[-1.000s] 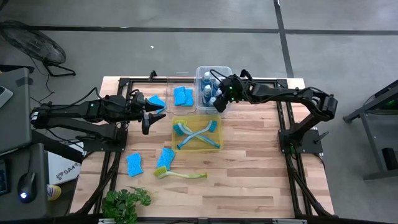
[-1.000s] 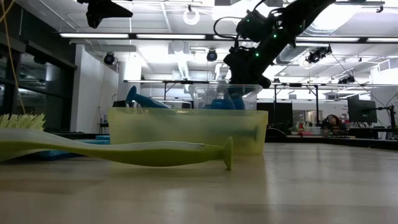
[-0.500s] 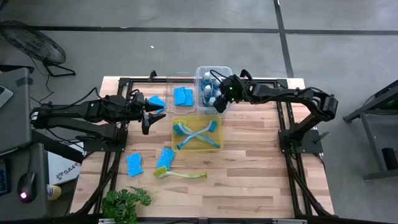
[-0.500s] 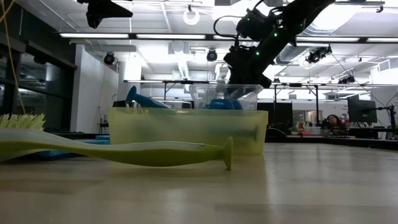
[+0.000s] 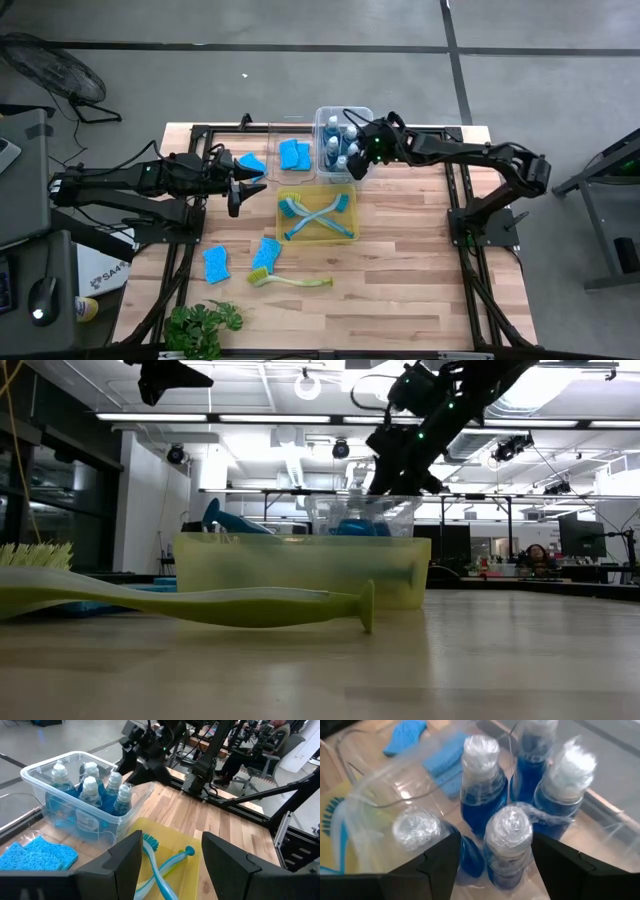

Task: Pick & Place Kitchen Sink Supplies
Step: Put the blue dishwasher liquid into the white bin, then put the blue sponge into the transparent bin

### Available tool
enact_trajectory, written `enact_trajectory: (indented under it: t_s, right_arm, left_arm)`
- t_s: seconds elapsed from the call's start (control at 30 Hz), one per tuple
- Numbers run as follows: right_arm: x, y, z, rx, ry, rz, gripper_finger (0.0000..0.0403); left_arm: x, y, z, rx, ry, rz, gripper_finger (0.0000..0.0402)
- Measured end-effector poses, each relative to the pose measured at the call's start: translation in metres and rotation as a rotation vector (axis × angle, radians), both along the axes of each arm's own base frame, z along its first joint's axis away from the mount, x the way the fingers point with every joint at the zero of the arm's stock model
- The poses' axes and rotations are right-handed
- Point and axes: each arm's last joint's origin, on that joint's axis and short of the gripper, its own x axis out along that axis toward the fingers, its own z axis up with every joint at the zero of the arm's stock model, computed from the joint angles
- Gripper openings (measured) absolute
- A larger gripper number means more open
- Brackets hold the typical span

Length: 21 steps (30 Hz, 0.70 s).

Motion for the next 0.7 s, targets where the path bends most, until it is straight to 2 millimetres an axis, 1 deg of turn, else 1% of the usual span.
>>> enact_trajectory:
  t_s: [0.2, 0.3, 0.5, 0.7]
  right_arm:
    - [-0.01, 0.005, 0.017, -0.012, -0.037, 0.007, 0.0236]
    - [-0.017, 0.008, 0.03, -0.023, -0.08, 0.004, 0.0236]
    - [-0.032, 0.016, 0.055, -0.058, -0.166, 0.0, 0.0236]
    - [-0.051, 0.025, 0.076, -0.082, -0.22, -0.001, 0.0236]
  left_arm:
    - [0.0, 0.0, 0.0, 0.0, 0.0, 0.0, 0.02]
    - [0.0, 0.0, 0.0, 0.0, 0.001, 0.0, 0.02]
    - [0.0, 0.0, 0.0, -0.007, -0.001, 0.002, 0.02]
    - [0.0, 0.0, 0.0, -0.007, -0.001, 0.003, 0.02]
